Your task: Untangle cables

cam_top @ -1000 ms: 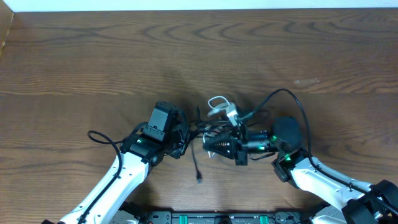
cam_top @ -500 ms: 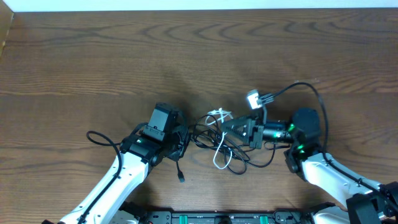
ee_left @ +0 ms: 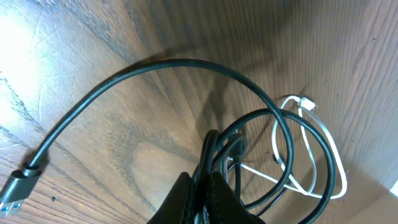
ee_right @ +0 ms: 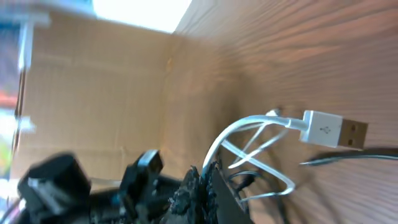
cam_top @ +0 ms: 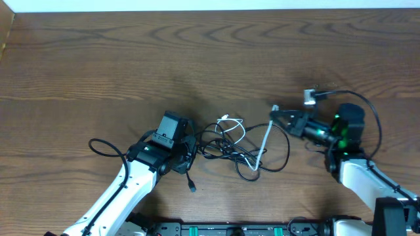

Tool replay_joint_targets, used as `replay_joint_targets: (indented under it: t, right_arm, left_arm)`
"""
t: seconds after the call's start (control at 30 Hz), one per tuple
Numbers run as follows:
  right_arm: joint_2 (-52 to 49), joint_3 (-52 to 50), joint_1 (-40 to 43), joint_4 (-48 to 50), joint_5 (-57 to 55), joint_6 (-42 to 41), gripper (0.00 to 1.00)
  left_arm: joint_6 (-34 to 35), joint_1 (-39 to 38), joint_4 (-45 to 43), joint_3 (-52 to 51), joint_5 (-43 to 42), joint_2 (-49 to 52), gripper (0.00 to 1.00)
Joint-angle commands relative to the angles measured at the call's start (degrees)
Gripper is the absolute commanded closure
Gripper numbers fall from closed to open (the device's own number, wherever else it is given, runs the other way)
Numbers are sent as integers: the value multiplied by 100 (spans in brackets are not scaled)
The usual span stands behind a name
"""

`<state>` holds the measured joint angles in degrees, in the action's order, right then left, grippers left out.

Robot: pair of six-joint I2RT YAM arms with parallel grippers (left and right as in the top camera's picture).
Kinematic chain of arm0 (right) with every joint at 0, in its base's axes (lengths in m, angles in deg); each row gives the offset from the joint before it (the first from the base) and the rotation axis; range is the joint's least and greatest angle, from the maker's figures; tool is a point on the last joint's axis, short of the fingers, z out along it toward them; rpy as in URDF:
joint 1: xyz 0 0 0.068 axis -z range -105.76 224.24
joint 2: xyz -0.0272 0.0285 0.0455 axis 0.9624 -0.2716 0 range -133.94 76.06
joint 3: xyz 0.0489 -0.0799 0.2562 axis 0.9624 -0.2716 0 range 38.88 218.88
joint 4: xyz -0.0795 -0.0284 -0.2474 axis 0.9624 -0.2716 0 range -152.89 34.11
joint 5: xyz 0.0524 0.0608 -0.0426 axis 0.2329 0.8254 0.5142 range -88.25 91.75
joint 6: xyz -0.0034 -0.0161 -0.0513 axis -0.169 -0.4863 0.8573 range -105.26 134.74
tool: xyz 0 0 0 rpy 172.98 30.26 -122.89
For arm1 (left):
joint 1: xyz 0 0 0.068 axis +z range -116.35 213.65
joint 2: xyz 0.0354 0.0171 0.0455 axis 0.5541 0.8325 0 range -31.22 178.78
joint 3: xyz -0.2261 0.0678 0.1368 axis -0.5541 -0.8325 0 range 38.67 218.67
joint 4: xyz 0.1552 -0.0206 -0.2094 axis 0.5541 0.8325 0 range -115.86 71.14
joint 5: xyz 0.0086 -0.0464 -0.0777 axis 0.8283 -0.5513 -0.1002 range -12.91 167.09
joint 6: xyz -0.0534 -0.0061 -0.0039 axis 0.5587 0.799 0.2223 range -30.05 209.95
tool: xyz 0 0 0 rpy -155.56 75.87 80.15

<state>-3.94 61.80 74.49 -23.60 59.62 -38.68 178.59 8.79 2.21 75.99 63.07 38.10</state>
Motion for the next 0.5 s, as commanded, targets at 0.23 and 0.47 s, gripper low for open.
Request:
replay_joint_targets:
  t: [0.23, 0.47]
  right_arm:
    - [17, 55, 739, -223, 369, 542, 99]
    - [17, 55, 737, -494, 350, 796, 98]
  left_arm:
    - [-195, 2, 0, 39, 39, -9, 8]
    - [-1176, 0, -111, 39, -505, -9, 7]
